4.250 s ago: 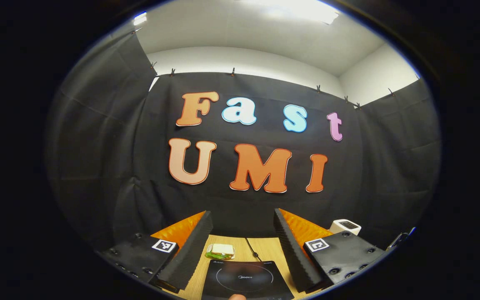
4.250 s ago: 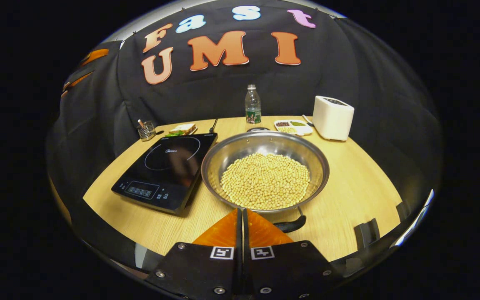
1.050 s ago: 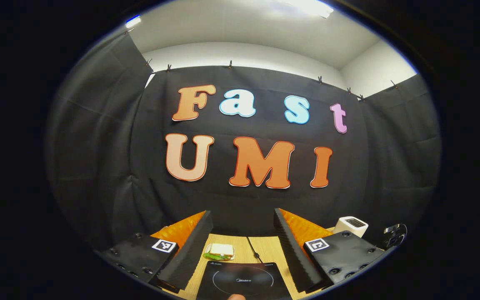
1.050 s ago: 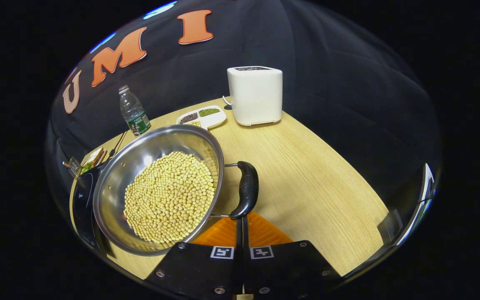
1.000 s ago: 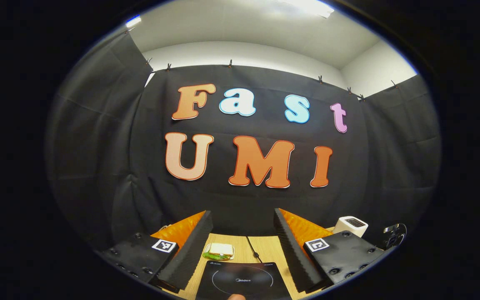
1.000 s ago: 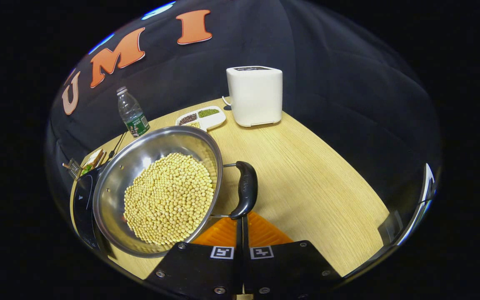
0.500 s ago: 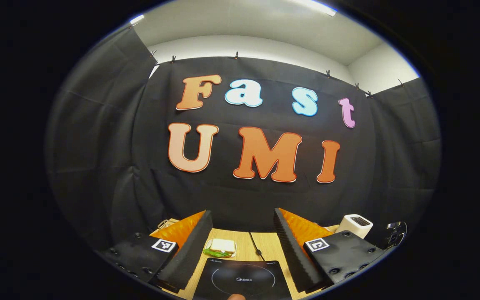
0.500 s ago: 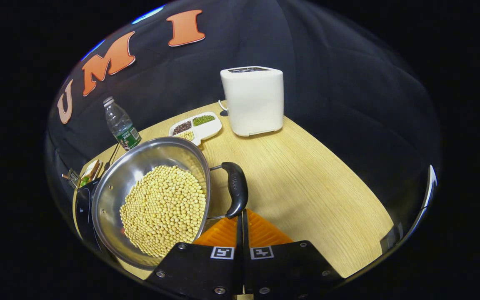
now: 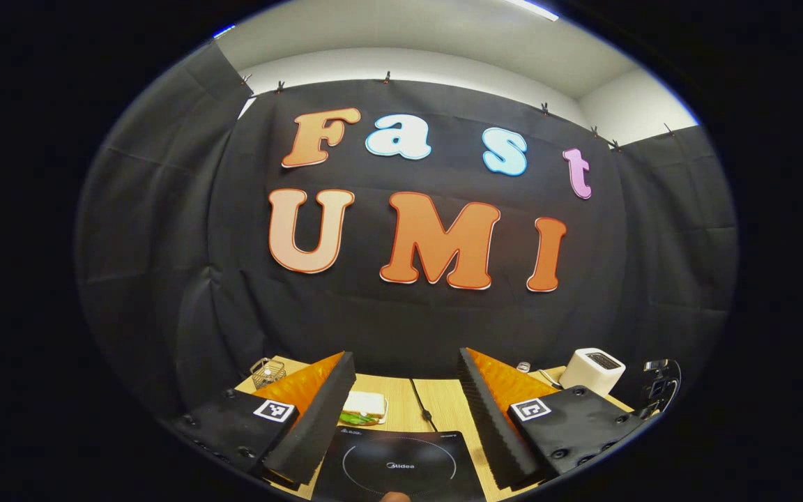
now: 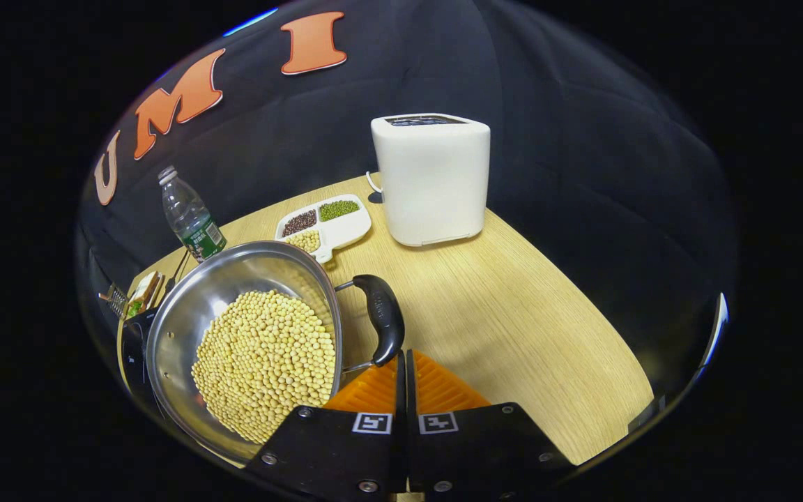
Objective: First push the handle of the pot to place it horizontally, then grasp the pot with both hands and set it on the induction cooktop.
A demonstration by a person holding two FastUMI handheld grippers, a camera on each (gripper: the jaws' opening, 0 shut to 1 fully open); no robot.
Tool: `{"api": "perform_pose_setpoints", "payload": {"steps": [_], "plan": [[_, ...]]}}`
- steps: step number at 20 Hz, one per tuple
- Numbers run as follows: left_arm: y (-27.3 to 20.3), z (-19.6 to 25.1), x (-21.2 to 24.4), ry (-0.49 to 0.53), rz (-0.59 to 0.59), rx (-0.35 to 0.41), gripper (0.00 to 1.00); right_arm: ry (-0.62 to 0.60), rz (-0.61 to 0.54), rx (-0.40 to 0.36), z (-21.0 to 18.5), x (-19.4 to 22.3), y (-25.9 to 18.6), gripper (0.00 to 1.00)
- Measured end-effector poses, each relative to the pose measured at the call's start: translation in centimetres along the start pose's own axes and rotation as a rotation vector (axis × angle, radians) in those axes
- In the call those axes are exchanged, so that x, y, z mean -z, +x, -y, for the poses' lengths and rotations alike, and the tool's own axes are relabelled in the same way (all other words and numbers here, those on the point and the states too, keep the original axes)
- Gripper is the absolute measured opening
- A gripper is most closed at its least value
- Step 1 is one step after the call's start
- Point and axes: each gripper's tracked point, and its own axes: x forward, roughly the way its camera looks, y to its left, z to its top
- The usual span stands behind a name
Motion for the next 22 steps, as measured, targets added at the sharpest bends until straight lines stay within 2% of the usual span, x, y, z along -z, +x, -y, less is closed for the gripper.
{"api": "perform_pose_setpoints", "payload": {"steps": [10,15,17,19,20,21,22], "plan": [[3.6,3.9,6.1,-0.057,-0.138,0.05,0.97,-0.04,0.01,0.012,0.0,-0.9,0.3,0.0],[5.1,7.8,10.9,-0.051,-0.215,0.099,0.97,-0.043,0.117,0.031,1.7,-4.1,-3.3,0.0],[5.6,9.5,13.3,-0.06,-0.255,0.121,0.98,-0.063,0.159,0.016,1.4,-5.3,-4.8,0.02],[5.6,11.7,16.4,-0.051,-0.311,0.157,0.97,-0.086,0.201,-0.012,0.5,-6.4,-5.9,0.13],[5.7,12.7,18.1,-0.039,-0.339,0.172,0.98,-0.099,0.22,-0.023,0.0,-6.8,-6.3,0.24],[6.0,13.6,19.7,-0.026,-0.365,0.186,0.97,-0.114,0.235,-0.036,-0.6,-7.1,-6.6,0.27],[6.2,14.3,21.5,-0.017,-0.396,0.194,0.98,-0.13,0.244,-0.048,-1.2,-7.4,-6.6,0.41]]}}
